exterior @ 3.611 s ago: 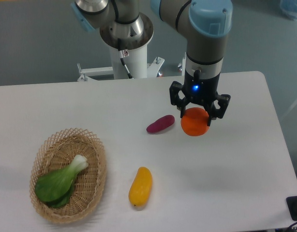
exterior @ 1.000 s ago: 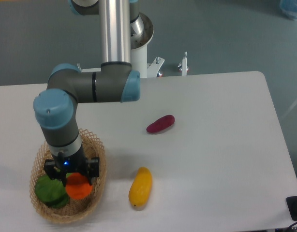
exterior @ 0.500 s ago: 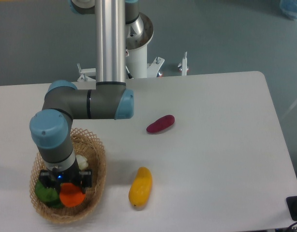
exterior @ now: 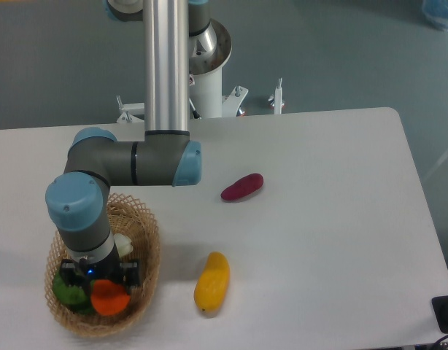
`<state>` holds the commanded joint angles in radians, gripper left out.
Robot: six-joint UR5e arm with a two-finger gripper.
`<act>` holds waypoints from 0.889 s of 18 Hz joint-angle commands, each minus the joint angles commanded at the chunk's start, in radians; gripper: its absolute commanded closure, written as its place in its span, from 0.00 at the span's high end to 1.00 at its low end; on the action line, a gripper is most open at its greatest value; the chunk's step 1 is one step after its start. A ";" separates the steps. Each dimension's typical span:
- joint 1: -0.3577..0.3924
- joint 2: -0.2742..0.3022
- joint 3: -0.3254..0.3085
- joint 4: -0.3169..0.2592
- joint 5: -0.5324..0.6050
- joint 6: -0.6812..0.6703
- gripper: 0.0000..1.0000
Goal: Place the orange in the basket
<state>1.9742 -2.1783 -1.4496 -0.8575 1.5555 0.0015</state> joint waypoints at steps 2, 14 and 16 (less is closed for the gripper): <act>0.002 0.006 0.003 -0.002 0.000 -0.002 1.00; 0.002 0.029 0.015 -0.002 0.002 0.017 1.00; 0.003 0.032 0.017 -0.002 0.003 0.018 1.00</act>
<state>1.9773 -2.1460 -1.4327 -0.8590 1.5585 0.0199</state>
